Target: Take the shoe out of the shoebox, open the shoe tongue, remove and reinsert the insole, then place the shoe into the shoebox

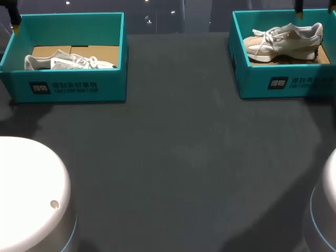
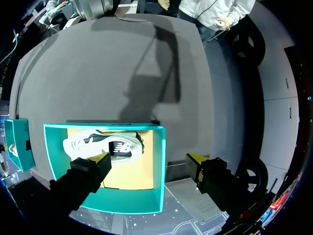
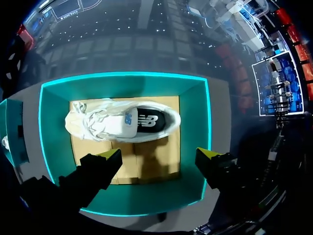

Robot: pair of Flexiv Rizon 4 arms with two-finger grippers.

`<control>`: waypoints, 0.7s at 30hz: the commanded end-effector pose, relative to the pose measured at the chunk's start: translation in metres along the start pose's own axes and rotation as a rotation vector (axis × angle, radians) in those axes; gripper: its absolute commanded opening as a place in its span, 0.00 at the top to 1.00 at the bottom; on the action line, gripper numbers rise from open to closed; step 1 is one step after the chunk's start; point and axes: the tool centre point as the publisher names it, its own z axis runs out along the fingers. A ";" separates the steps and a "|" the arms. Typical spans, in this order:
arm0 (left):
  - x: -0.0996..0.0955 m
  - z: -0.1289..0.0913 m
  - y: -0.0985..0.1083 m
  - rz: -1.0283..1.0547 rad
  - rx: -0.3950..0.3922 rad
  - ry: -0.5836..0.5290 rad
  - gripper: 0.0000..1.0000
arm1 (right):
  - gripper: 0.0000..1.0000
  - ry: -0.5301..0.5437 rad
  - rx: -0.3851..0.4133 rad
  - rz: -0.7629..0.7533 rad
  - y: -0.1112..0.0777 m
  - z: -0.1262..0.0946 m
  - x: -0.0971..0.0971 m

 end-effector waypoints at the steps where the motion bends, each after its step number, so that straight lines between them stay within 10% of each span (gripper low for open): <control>1: 0.000 0.000 -0.001 0.000 -0.001 0.001 0.00 | 0.00 -0.008 0.009 0.013 0.013 0.017 -0.007; 21: 0.000 0.000 -0.001 0.000 -0.001 0.001 0.00 | 0.07 -0.031 0.034 -0.003 0.027 0.077 -0.023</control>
